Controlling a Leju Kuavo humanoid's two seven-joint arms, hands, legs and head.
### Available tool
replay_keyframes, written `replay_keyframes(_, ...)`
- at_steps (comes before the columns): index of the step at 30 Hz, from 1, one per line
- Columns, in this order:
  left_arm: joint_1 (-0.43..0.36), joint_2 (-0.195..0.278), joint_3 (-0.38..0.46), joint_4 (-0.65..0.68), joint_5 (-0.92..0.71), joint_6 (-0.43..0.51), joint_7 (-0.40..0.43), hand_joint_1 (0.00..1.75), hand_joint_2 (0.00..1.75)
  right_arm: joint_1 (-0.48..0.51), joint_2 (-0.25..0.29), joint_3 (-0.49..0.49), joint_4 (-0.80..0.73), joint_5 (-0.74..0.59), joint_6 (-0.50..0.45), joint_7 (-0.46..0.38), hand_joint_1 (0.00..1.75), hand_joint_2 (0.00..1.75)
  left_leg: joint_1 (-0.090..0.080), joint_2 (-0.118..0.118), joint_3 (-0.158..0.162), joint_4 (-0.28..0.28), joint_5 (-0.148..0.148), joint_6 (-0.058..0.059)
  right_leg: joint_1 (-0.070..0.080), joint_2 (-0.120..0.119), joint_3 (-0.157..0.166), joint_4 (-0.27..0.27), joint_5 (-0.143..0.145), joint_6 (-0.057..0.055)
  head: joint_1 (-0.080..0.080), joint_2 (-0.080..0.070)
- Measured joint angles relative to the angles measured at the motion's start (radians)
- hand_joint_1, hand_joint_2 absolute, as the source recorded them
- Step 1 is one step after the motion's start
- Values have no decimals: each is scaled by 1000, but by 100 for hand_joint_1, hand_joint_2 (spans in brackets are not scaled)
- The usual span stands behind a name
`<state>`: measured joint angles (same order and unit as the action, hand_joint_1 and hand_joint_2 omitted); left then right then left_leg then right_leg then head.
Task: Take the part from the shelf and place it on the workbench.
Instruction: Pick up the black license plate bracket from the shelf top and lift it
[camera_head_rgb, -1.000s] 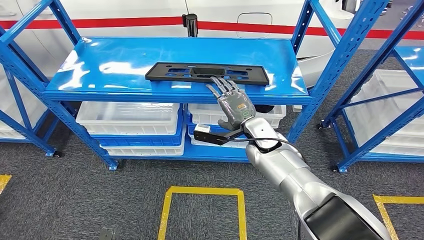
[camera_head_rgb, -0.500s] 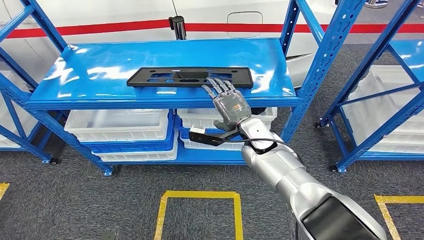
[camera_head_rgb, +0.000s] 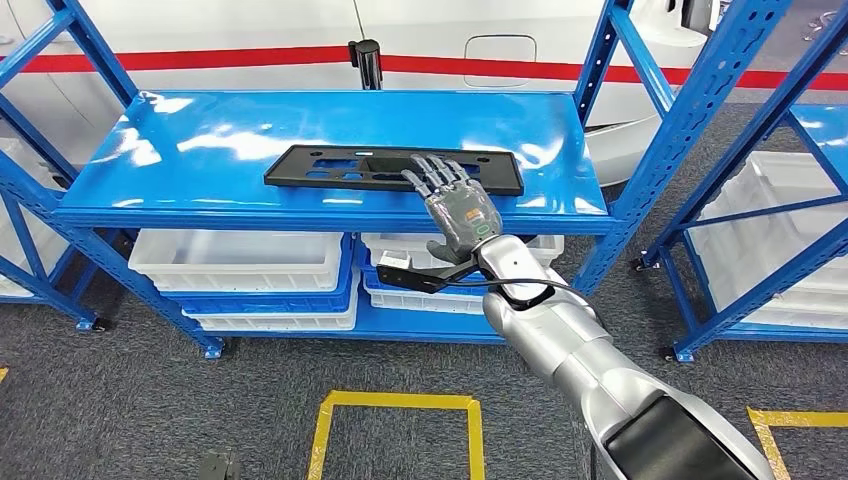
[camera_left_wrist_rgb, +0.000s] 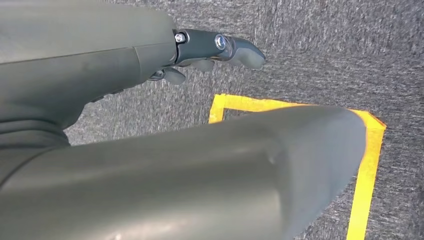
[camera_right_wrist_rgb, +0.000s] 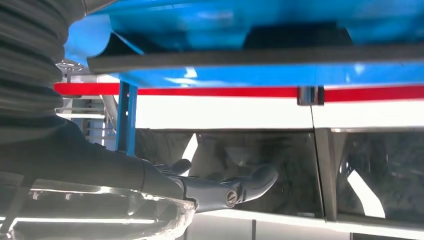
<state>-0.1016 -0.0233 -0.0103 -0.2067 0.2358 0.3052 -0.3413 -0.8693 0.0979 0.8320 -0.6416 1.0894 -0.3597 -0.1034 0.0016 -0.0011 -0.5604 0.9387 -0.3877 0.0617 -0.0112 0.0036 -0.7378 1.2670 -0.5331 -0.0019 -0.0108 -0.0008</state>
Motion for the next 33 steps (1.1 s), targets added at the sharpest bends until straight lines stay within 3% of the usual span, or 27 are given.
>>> replay_keyframes(1, 1, -1, 0, 0, 0, 0, 0, 0, 0, 3, -3, 0, 0, 1, 0, 0, 0, 175, 1, -3, 5, 1, -6, -5, -5, 0, -11, -6, 17, 11, 0, 0)
replay_keyframes(2, 1, -3, 0, 0, 0, -1, 0, 0, 0, 5, -5, 0, 0, 1, 0, 0, 0, 175, 3, -5, 10, 5, -13, -11, -10, -1, 3, -56, 50, 24, 0, 0)
replay_keyframes(4, 1, -4, 0, 0, 0, -1, 1, 0, 0, 4, -6, 0, 0, 3, 0, 0, 0, 175, 5, -7, 19, 20, -34, -27, -19, -6, 68, -205, 122, 44, 0, 0)
replay_keyframes(6, 1, -3, 0, 0, 0, -1, 1, 0, 0, 3, -5, 0, 0, 4, 0, 0, 0, 175, 4, -7, 21, 35, -57, -43, -21, -8, 108, -281, 151, 36, 0, 0)
replay_keyframes(9, 0, -2, 0, 0, 0, 0, 1, 0, 0, 3, -4, 0, -1, 5, 0, 2, 0, 175, 11, -4, 26, 42, -74, -55, -18, -5, 117, -286, 146, 9, -1, 0)
replay_keyframes(11, -1, -2, 0, 0, -1, 1, 0, 0, 0, 0, -3, 0, -2, 6, 0, 3, 0, 175, 17, -3, 9, 89, -101, -64, -22, -2, 129, -291, 142, -4, -3, 0)
replay_keyframes(12, -1, -2, 0, 0, -1, 1, 0, 0, 0, -1, -2, 0, -2, 6, 0, 3, 0, 175, 19, -3, -18, 144, -127, -70, -22, -2, 134, -293, 139, -10, -3, 0)
replay_keyframes(14, 0, -2, 0, 0, 0, 2, 0, 0, 0, 0, 0, 0, -3, 7, 0, 3, 0, 175, 21, -3, -102, 282, -178, -79, -20, -2, 140, -292, 132, -18, -3, 0)
replay_keyframes(15, 2, -2, 0, 1, 1, 2, 0, 0, 0, 2, 0, 0, -3, 7, 0, 3, 0, 175, 22, -3, -136, 326, -184, -81, -20, -1, 142, -292, 129, -18, -4, 0)
replay_keyframes(16, 3, -2, 0, 1, 2, 2, 0, 0, 0, 4, 0, 0, -3, 8, 0, 3, 0, 175, 24, -2, -151, 333, -168, -82, -20, -1, 146, -292, 126, -17, -4, 0)
replay_keyframes(17, 3, -2, 0, 1, 2, 2, 0, 0, 0, 5, 0, 0, -3, 8, 0, 3, 0, 175, 25, -2, -144, 295, -130, -81, -20, -1, 151, -292, 123, -14, -4, 0)
replay_keyframes(19, 3, -1, 0, 1, 2, 2, 0, 0, 0, 4, 1, 0, -3, 10, 0, 3, 0, 175, 27, 3, -85, 150, -43, -76, -20, -1, 163, -293, 115, -8, -3, 0)
replay_keyframes(21, 2, -1, 0, 1, 2, 2, 1, 0, 0, 1, 3, 0, -3, 11, 1, 3, 0, 175, 21, 7, -44, 56, -7, -69, -16, 0, 170, -294, 107, 2, -3, 0)
replay_keyframes(24, 1, -1, 0, 1, 0, 1, 2, 0, 0, -1, 6, 0, -3, 14, 7, 5, 0, 175, 14, 5, -36, 40, -10, -50, -14, -2, 172, -299, 102, 23, -2, 0)
replay_keyframes(26, 1, -2, 0, 0, -3, 1, 3, 0, 0, -3, 8, 0, -3, 15, 11, 7, 0, 175, 13, 3, -20, 24, -3, -34, -11, -4, 152, -259, 85, 26, 1, 0)
replay_keyframes(27, 0, -3, 0, 0, -4, 1, 4, 0, 0, -4, 8, 1, -3, 16, 13, 8, 0, 175, 13, 2, -13, 18, 0, -27, -9, -5, 122, -205, 66, 21, 2, 0)
replay_keyframes(30, -2, -4, 0, 0, -5, 1, 6, 0, 0, 4, 6, 2, 5, 20, 20, 12, 0, 175, 3, -4, -7, 18, -8, -15, -8, -5, -8, 1, 8, 8, 4, 0)
replay_keyframes(31, -2, -5, 0, 0, -5, 1, 7, 0, 0, 8, 4, 2, 9, 21, 20, 13, 0, 175, -1, -8, -4, 18, -12, -13, -6, -5, -31, 21, 13, 11, 4, 0)
replay_keyframes(32, -2, -6, 0, 0, -5, 1, 8, 0, 0, 10, 3, 3, 13, 22, 21, 14, 0, 175, -5, -12, 1, 19, -16, -13, -5, -5, -31, -4, 34, 16, 4, 0)
replay_keyframes(33, -1, -7, 0, 0, -6, 1, 9, 0, 0, 11, 1, 3, 16, 23, 21, 15, 0, 175, -8, -15, 7, 19, -22, -13, -2, -5, -8, -70, 69, 20, 4, 0)
